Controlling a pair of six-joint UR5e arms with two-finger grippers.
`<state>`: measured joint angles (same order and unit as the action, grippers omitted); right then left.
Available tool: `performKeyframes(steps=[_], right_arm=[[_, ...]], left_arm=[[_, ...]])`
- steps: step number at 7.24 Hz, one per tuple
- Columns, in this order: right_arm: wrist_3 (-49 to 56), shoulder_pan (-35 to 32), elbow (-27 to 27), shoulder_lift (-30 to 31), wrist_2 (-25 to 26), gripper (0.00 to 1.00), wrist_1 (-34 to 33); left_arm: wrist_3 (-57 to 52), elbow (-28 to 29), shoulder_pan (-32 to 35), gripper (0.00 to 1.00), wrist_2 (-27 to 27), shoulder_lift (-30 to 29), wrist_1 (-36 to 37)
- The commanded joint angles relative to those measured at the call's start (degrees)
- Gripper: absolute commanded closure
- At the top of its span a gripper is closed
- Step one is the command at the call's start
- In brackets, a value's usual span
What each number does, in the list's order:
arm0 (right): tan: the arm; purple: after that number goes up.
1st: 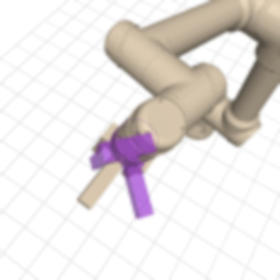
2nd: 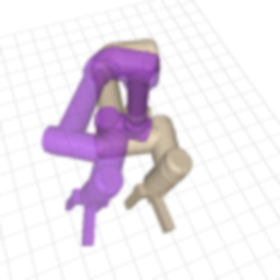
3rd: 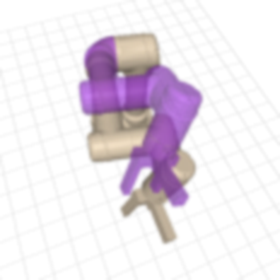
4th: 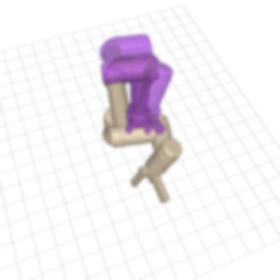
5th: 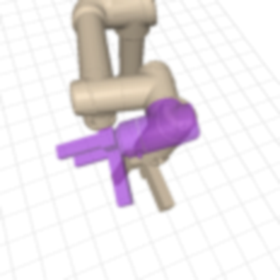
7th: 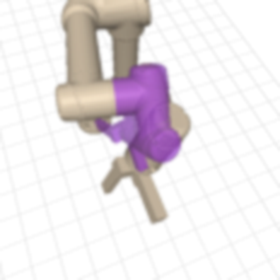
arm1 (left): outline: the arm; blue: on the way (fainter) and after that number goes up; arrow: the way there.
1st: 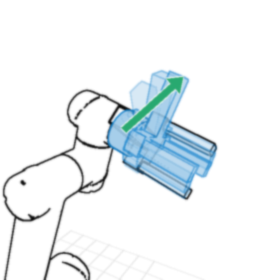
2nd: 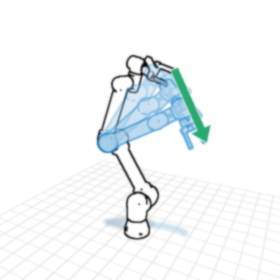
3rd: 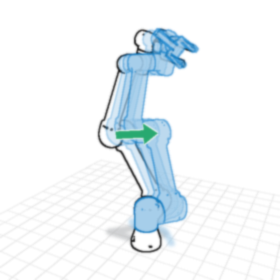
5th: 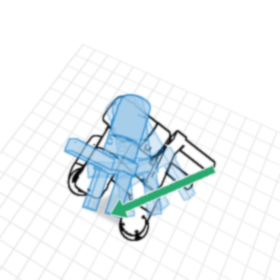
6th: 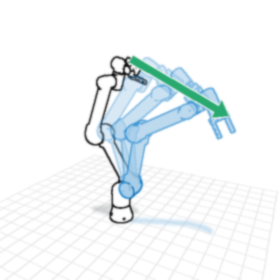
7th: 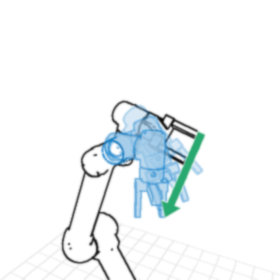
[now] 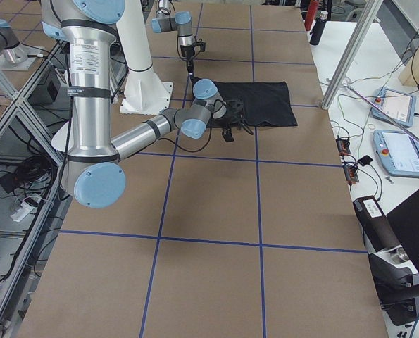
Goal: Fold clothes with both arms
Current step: 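Move the right gripper to the shirt's other near corner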
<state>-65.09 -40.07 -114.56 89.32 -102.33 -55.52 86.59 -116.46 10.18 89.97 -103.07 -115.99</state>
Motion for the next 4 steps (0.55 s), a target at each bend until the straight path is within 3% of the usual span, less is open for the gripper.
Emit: performKeyframes(steps=[1, 3, 4], right_arm=[[-21.4, 11.8, 0.0, -4.5, 14.2, 0.04, -0.4], [-33.5, 19.6, -0.1, -9.0, 22.6, 0.07, -7.4], [-39.6, 20.9, 0.0, -14.5, 22.7, 0.07, -16.8]], left_arm=[[0.1, -2.4, 0.0, 1.00, -0.1, 2.2, 0.0], [0.2, -2.2, 0.0, 1.00, -0.1, 2.1, 0.1], [0.3, -1.8, -0.2, 1.00, -0.1, 2.1, 0.1]])
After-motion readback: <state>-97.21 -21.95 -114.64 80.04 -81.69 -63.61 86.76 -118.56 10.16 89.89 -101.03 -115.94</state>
